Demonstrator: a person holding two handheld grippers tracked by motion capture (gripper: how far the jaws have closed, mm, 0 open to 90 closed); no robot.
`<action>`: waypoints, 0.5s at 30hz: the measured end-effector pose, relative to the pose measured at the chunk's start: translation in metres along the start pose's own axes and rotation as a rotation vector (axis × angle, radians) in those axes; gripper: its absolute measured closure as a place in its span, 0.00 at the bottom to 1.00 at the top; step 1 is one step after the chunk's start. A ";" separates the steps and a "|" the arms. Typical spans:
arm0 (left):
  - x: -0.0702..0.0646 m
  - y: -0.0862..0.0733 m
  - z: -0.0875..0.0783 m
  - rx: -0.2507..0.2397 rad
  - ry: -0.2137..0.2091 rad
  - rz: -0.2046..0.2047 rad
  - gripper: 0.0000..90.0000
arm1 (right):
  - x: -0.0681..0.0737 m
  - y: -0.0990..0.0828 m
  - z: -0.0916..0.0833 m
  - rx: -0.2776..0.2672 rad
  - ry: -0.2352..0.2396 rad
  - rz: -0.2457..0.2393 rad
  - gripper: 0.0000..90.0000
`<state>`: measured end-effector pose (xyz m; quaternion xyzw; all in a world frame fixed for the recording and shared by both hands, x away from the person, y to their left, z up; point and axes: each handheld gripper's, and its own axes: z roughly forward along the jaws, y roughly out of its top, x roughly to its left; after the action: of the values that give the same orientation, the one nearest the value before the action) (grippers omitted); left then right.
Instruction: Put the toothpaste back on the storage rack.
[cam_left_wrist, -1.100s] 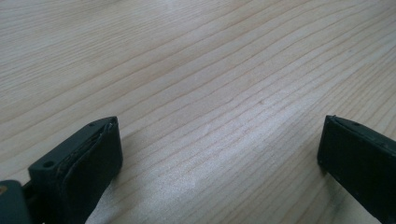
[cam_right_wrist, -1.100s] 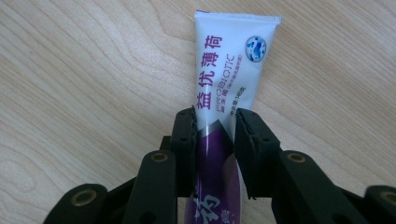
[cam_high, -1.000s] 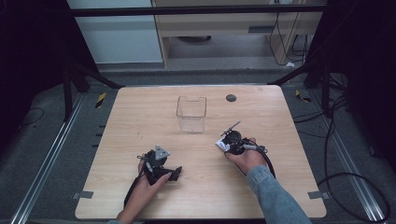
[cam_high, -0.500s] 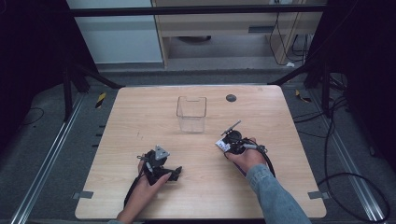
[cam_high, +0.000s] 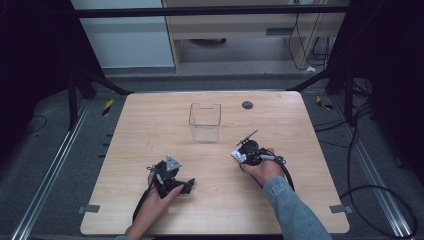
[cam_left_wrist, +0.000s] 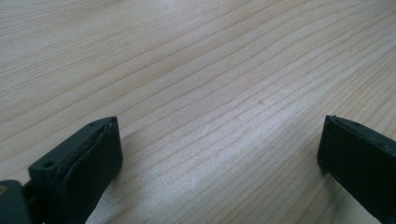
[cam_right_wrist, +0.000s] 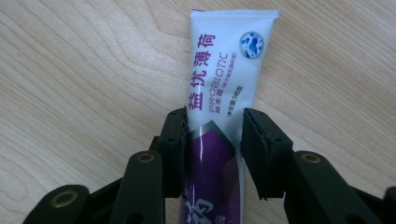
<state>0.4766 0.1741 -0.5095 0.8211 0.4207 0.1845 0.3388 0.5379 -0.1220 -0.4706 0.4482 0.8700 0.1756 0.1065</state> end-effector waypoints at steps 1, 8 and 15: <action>0.000 0.000 0.000 0.000 0.000 0.000 0.00 | 0.000 0.000 0.000 0.000 -0.002 0.002 0.67; 0.000 0.000 0.000 0.000 0.000 0.000 0.00 | 0.003 0.000 0.001 0.003 -0.026 -0.004 0.68; 0.000 0.000 0.000 0.000 0.000 0.000 0.00 | 0.003 0.000 0.000 0.000 -0.039 -0.022 0.76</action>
<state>0.4765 0.1740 -0.5095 0.8211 0.4207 0.1845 0.3388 0.5364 -0.1197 -0.4706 0.4422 0.8726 0.1655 0.1255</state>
